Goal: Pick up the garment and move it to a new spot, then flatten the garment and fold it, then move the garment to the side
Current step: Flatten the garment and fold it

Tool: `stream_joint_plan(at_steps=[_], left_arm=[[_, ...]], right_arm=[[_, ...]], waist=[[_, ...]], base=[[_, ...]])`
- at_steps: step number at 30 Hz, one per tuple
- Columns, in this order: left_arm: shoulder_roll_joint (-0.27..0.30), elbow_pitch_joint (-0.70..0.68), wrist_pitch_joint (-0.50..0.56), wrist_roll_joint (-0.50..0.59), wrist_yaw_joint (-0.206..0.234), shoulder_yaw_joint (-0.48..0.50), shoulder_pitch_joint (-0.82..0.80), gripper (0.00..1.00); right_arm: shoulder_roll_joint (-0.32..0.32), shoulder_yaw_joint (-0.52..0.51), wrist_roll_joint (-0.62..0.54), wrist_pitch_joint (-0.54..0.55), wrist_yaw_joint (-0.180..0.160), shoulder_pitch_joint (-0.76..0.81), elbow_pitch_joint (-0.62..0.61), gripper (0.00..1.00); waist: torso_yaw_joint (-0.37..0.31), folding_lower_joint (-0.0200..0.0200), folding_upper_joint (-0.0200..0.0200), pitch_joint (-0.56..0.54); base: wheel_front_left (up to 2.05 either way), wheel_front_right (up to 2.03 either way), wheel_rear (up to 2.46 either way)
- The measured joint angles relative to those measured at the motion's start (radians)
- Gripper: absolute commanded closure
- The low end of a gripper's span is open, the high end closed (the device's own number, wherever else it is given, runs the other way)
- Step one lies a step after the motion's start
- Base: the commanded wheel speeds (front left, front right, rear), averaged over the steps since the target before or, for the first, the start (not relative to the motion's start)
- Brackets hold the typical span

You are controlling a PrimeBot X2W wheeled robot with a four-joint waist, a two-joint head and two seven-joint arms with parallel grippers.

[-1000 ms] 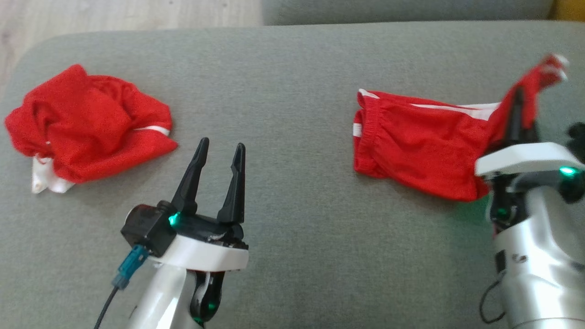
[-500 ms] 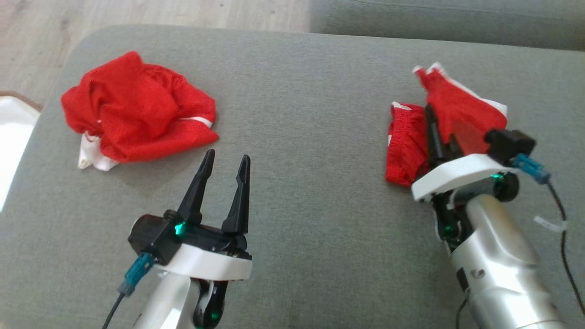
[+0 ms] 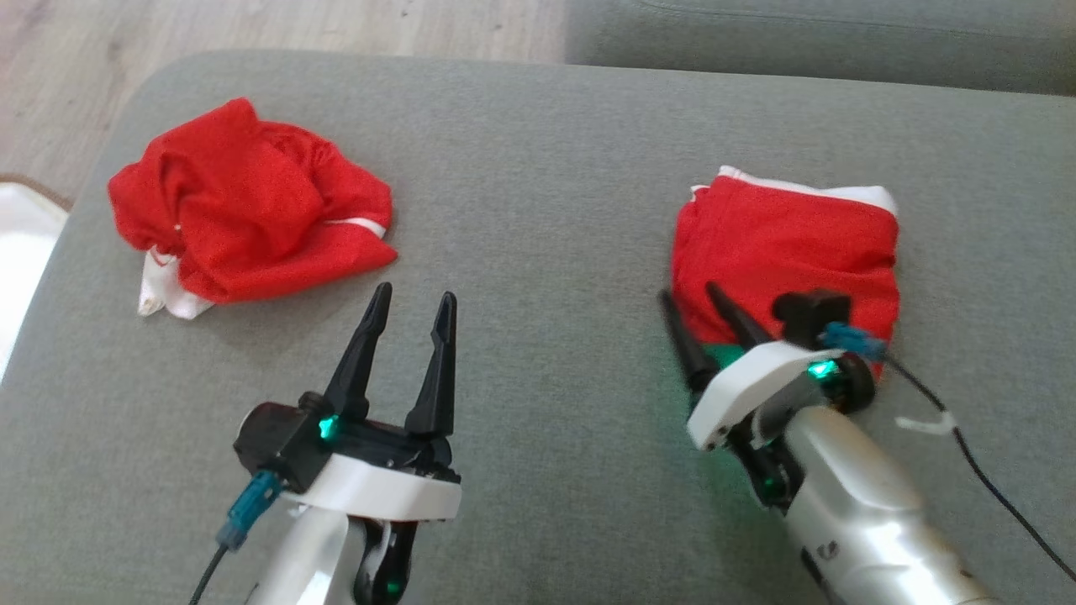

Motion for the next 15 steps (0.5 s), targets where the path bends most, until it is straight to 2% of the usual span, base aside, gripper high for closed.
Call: stream_joint_plan(at_steps=[4,8,12,15], left_arm=[[0.0,0.0,0.0,0.0,0.0,0.01,0.0,0.0],[0.0,-0.001,0.0,0.001,0.0,0.016,0.0,0.0],[0.0,-0.009,0.0,0.004,0.0,0.025,0.0,0.0],[0.0,-0.021,0.0,0.011,-0.001,0.043,-0.002,0.0]], right_arm=[[-0.002,0.085,0.009,0.006,0.0,0.0,0.0,0.0],[-0.018,0.099,0.019,-0.033,0.0,-0.002,-0.027,0.0],[-0.062,0.038,0.015,-0.07,0.0,-0.005,-0.11,0.0],[-0.091,-0.081,-0.045,-0.074,0.0,0.005,-0.204,0.0]], waist=[[-0.027,0.0,0.0,-0.006],[-0.053,0.0,0.0,-0.012],[-0.093,0.0,0.0,-0.02],[-0.126,0.0,0.0,-0.024]], base=[[0.0,0.0,0.0],[0.0,0.0,0.0],[0.0,0.0,0.0],[0.0,0.0,0.0]])
